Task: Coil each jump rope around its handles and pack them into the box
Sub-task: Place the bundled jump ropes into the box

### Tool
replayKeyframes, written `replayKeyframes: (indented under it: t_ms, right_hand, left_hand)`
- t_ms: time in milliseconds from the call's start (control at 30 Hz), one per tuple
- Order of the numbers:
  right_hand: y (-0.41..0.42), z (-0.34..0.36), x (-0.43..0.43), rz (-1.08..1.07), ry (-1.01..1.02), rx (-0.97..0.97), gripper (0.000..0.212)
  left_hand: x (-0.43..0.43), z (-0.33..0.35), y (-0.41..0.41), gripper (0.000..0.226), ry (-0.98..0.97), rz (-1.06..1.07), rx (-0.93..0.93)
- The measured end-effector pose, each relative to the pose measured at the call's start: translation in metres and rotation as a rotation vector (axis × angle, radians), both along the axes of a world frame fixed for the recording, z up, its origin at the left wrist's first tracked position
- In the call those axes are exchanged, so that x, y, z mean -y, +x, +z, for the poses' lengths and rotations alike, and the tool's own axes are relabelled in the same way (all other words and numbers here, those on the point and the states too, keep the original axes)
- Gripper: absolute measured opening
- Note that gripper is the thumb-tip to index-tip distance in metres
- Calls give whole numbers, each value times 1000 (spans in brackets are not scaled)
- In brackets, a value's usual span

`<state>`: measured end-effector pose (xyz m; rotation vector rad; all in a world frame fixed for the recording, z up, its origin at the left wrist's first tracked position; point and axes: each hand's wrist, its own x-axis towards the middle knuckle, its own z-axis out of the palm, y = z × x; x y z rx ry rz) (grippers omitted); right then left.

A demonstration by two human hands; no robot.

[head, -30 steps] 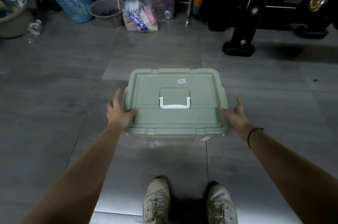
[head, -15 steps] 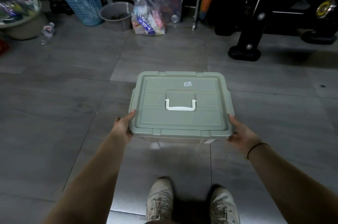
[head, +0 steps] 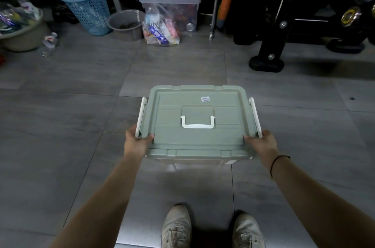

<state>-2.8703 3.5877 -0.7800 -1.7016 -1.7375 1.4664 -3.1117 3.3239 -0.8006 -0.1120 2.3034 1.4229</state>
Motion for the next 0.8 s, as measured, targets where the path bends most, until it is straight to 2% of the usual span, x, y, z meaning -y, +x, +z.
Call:
replayKeyframes:
  t_ms: [67, 167, 267, 433, 500, 533, 600, 633, 667, 733, 767, 800]
  right_hand:
    - [-2, -2, 2, -20, 55, -22, 18]
    - [-2, -2, 5, -55, 67, 34, 37]
    - [-1, -2, 7, -58, 78, 52, 38]
    - [2, 1, 6, 164, 150, 228, 45]
    - [5, 4, 9, 278, 251, 348, 54]
    - [8, 5, 13, 301, 373, 398, 60]
    - [16, 5, 23, 350, 604, 415, 63]
    - [19, 3, 28, 436, 618, 412, 61]
    - [22, -4, 30, 556, 574, 411, 60]
    - [30, -5, 31, 705, 382, 372, 55]
    - [33, 5, 30, 657, 329, 301, 50]
    - [35, 14, 29, 559, 316, 184, 46]
  left_hand:
    - [0, -7, 2, 54, 2, 41, -26]
    - [-12, 7, 12, 44, -33, 83, -76]
    - [-16, 12, 14, 44, -83, 74, -131]
    - [-13, 16, 15, 48, -270, -134, -225]
    - [-15, 17, 19, 54, -382, -243, -362]
    - [-14, 15, 24, 58, -430, -286, -487]
    - [-15, 14, 36, 60, -483, -415, -719]
    - [-17, 15, 44, 60, -526, -533, -743]
    - [-18, 13, 47, 63, -593, -672, -723]
    - [-21, 16, 50, 67, -710, -848, -563]
    - [-22, 26, 51, 67, -691, -842, -496]
    - [-24, 36, 50, 65, -577, -816, -452]
